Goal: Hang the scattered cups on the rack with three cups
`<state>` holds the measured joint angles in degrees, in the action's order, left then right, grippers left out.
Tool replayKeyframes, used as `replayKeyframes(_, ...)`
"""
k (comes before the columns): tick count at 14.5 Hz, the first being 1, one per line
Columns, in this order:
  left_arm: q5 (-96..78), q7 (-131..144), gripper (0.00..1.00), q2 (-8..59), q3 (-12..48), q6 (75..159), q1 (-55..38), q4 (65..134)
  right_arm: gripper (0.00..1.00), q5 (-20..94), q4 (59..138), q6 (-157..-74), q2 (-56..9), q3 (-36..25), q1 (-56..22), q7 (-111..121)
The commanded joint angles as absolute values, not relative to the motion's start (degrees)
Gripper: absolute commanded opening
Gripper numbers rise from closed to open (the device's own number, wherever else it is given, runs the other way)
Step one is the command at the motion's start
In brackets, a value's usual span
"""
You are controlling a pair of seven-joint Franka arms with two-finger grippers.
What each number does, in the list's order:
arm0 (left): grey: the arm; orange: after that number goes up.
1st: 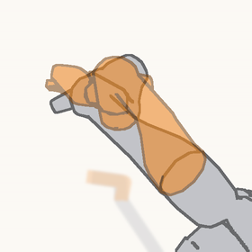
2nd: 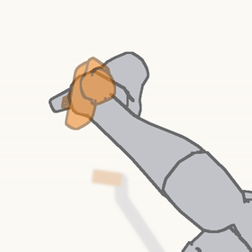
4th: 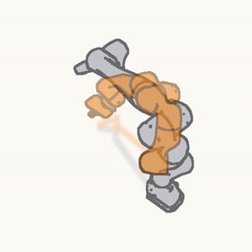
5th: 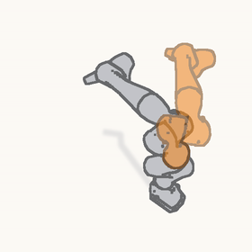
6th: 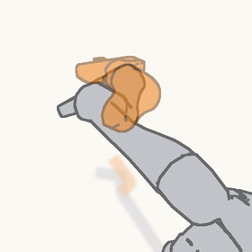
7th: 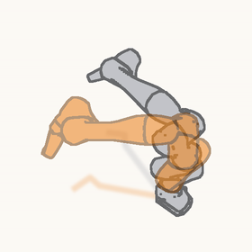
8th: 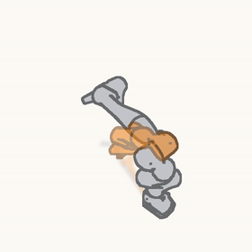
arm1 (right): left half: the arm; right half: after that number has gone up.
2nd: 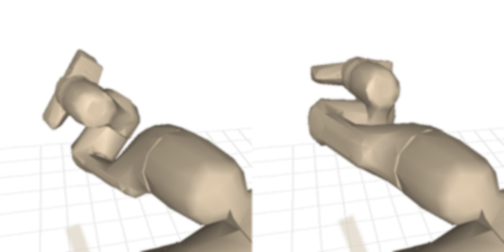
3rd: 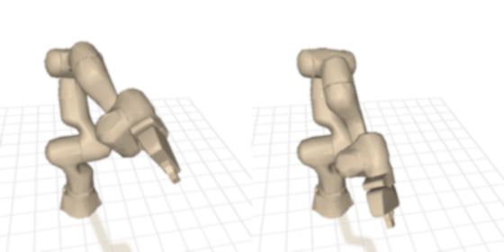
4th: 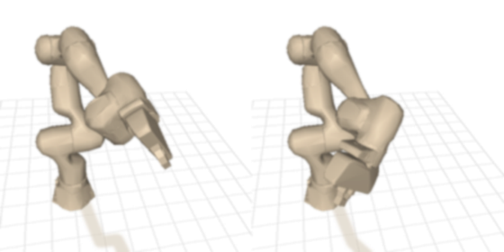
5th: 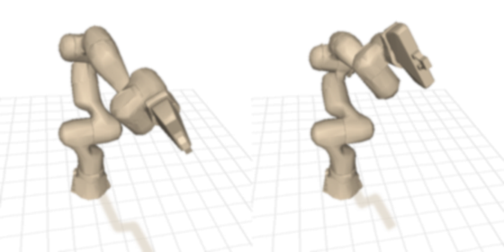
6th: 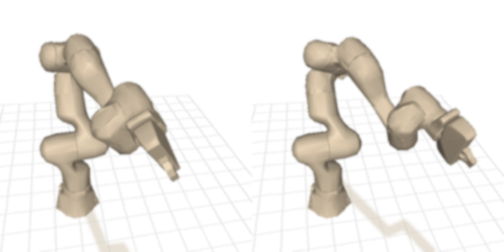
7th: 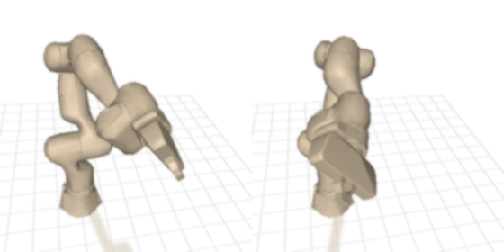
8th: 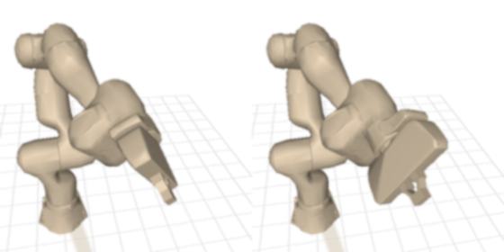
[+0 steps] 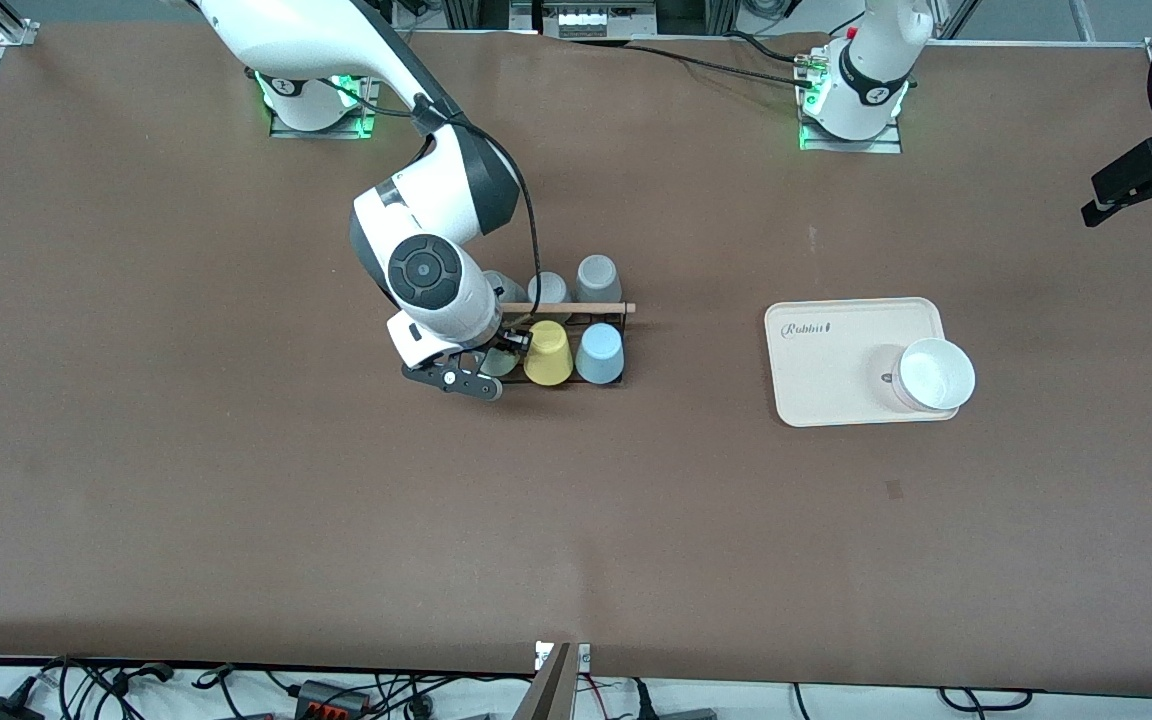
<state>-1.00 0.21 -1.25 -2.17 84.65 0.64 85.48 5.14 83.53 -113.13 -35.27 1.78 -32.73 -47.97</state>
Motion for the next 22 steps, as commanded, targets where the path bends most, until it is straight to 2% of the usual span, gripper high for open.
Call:
replayKeyframes(1, -1.14, -0.88, 1.00, -0.97, -2.20, 83.67, 0.88, 84.46, 1.00, 5.18, 79.55, -111.72, -36.04, 1.32, -32.70, -50.71)
replayKeyframes(3, -1.23, -0.88, 1.00, -0.97, -2.20, 83.67, 0.88, 84.64, 1.00, 5.10, 77.88, -109.96, -35.34, 1.06, -32.17, -50.63)
replayKeyframes(8, -1.14, -0.88, 1.00, -0.97, -2.20, 83.67, 0.88, 84.64, 1.00, 4.92, 66.12, -97.76, -34.98, 0.97, -27.53, -49.66)
replayKeyframes(10, -1.14, -0.88, 1.00, -0.97, -2.20, 83.67, 0.88, 84.73, 1.00, 4.83, 63.90, -94.76, -34.11, 0.97, -24.97, -48.00)
replayKeyframes(16, -1.14, -0.88, 1.00, -1.05, -2.20, 83.67, 0.97, 84.99, 1.00, 4.66, 63.81, -91.59, -30.42, 0.79, -12.24, -29.38)
replayKeyframes(19, -1.14, -0.88, 1.00, -1.05, -2.20, 83.67, 0.88, 84.99, 1.00, 3.87, 63.72, -90.09, -29.62, 0.70, -8.53, -24.10)
replayKeyframes(22, -1.14, -0.88, 1.00, -1.05, -2.20, 83.67, 0.88, 84.99, 1.00, 3.08, 65.47, -90.35, -24.97, 0.44, -4.50, -13.84)
